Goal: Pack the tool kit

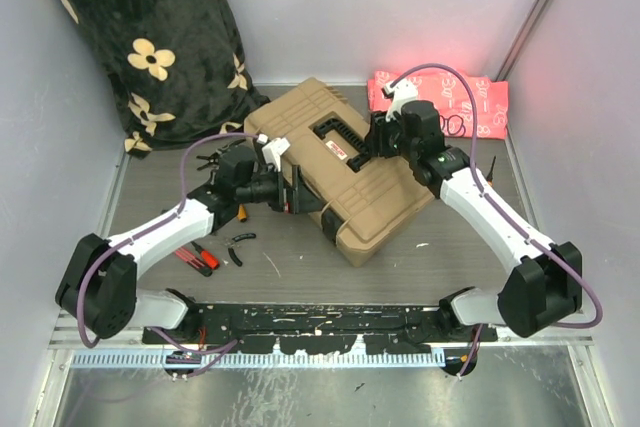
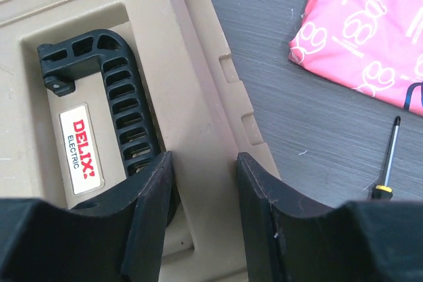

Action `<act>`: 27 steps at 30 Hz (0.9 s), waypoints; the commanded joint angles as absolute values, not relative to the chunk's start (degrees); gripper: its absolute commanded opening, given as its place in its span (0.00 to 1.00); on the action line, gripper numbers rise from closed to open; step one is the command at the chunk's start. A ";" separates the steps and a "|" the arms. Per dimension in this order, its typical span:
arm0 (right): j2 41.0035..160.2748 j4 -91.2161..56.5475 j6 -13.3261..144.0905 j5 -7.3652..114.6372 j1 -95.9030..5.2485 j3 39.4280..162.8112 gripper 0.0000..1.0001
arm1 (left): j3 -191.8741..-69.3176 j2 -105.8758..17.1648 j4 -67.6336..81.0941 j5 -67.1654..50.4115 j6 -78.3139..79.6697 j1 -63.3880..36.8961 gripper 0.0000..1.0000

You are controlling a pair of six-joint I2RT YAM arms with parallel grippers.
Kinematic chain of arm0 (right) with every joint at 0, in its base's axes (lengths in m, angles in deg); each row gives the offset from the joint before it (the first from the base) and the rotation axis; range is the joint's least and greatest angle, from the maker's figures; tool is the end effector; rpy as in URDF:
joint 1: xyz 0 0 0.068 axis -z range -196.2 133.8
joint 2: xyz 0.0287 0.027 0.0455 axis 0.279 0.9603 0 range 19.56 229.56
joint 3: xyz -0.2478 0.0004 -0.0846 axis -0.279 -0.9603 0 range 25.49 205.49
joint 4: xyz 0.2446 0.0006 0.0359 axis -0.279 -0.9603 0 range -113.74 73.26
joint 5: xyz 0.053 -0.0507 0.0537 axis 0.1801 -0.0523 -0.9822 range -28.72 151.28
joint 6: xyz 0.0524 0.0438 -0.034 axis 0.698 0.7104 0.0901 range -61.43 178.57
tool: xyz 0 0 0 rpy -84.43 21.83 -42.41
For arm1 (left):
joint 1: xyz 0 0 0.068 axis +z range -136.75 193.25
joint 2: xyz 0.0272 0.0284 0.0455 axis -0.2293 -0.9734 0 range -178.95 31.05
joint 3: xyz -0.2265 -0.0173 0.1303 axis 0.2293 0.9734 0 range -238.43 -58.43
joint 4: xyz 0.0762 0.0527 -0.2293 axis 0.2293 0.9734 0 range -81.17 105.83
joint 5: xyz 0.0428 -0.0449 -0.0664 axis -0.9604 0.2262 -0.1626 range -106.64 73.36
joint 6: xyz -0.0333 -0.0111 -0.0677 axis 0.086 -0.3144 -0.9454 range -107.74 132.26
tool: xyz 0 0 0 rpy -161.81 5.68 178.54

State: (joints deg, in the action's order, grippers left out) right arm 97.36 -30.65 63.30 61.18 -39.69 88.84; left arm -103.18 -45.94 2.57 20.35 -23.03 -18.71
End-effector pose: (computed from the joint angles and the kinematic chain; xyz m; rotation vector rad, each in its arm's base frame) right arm 0.2989 0.1302 0.2954 -0.3400 2.0518 0.3042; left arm 0.2360 -0.1930 0.2328 0.3902 2.1795 -1.3541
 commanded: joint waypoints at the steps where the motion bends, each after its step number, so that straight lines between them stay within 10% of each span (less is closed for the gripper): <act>1: 101.17 -58.93 70.35 53.63 -42.46 84.11 0.46 | -103.09 -43.96 12.49 21.97 -17.55 -19.24 0.98; 27: 110.90 -64.99 59.16 44.00 -45.11 123.09 0.66 | -111.14 -23.83 28.45 10.23 -19.35 1.06 0.98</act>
State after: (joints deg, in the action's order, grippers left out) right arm 110.34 -61.86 60.98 51.45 -42.18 118.34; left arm -112.99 -25.18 27.51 11.92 -16.17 -4.81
